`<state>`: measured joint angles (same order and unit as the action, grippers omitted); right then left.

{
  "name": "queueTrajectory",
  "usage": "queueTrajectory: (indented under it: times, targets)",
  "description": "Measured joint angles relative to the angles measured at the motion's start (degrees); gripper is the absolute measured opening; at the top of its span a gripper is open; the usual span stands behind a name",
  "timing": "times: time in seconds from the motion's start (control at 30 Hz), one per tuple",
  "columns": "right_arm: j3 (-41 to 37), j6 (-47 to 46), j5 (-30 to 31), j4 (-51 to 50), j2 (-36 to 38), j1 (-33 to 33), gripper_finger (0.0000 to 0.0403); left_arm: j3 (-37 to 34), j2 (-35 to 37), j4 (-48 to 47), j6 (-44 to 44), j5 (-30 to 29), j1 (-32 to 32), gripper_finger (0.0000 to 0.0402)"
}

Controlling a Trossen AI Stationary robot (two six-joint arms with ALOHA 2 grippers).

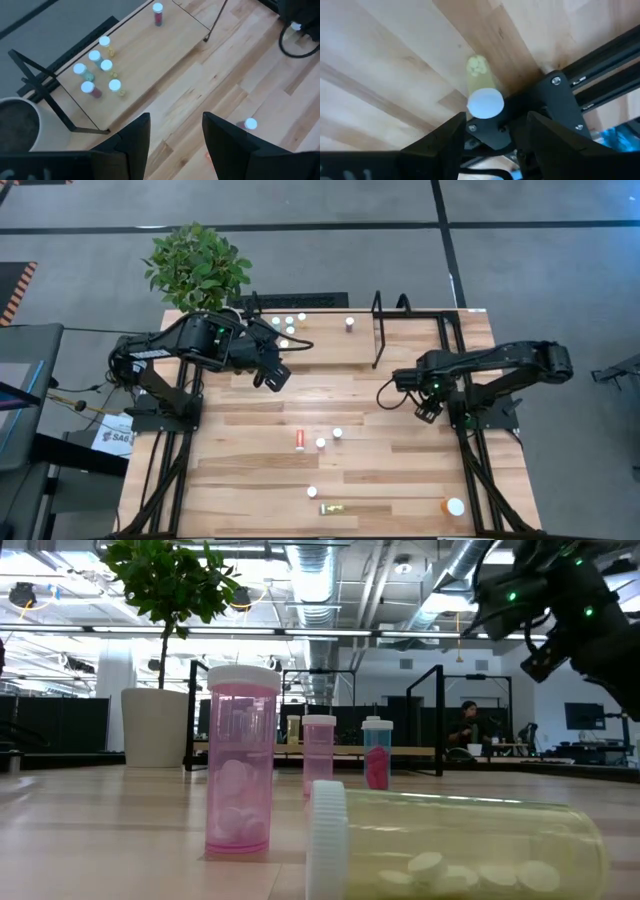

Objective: Pick and place medicine bottles onto shelf by color
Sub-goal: Put the yellow pill bottle on the shelf

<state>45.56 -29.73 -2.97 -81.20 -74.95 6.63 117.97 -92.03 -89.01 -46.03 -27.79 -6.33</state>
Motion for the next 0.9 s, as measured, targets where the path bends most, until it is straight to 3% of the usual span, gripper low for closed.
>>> queueTrajectory:
  times: [0.33, 0.8, 0.9]
  targets:
    - [0.0, 6.3, -0.2, -0.4, -9.7, 1.0, 0.0230, 0.0, 0.0, -0.1, 2.3, 0.0, 0.0, 0.0167]
    - [0.2, 6.5, 0.2, 1.4, -8.9, 1.0, 0.0230, 0.0, 0.0, -0.1, 3.3, -0.1, 0.1, 0.0167]
    - [0.2, 10.4, 1.6, 3.1, -9.1, 1.0, 0.0230, 0.0, 0.0, -0.1, 3.3, -0.1, 0.1, 0.0167]
